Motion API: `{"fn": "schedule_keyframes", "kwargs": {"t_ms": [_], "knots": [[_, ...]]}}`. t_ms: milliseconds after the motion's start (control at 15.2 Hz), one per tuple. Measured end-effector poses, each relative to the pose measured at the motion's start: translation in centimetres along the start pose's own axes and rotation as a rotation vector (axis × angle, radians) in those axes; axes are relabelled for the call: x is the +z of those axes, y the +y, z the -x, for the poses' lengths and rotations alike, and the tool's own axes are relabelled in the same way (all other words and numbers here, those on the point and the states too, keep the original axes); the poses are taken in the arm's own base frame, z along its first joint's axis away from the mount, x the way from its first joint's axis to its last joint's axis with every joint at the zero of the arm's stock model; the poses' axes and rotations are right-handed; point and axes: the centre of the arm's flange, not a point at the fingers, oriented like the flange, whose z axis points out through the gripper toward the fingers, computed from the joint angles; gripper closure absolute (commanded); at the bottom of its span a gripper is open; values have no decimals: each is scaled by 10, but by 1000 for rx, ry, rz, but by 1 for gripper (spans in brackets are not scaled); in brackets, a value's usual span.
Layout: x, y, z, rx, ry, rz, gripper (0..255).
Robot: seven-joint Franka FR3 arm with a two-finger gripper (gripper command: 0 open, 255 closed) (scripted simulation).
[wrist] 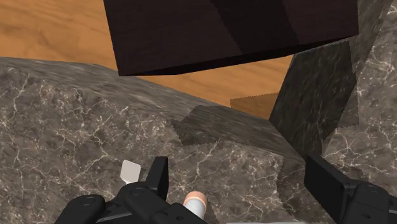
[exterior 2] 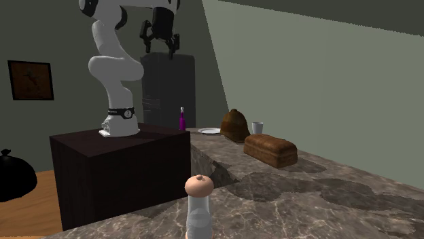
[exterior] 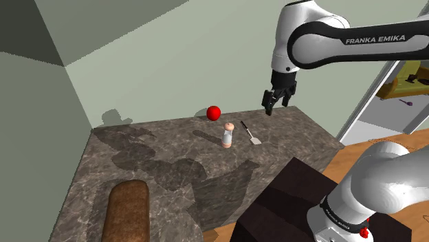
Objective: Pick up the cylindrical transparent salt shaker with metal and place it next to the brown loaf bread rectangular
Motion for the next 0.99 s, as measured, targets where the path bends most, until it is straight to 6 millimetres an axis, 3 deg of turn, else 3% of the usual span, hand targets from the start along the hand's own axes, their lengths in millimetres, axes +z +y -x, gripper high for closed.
{"fn": "schedule_keyframes", "kwargs": {"t_ms": [990], "knots": [[124, 6, -153, 123, 3, 9, 0]]}}
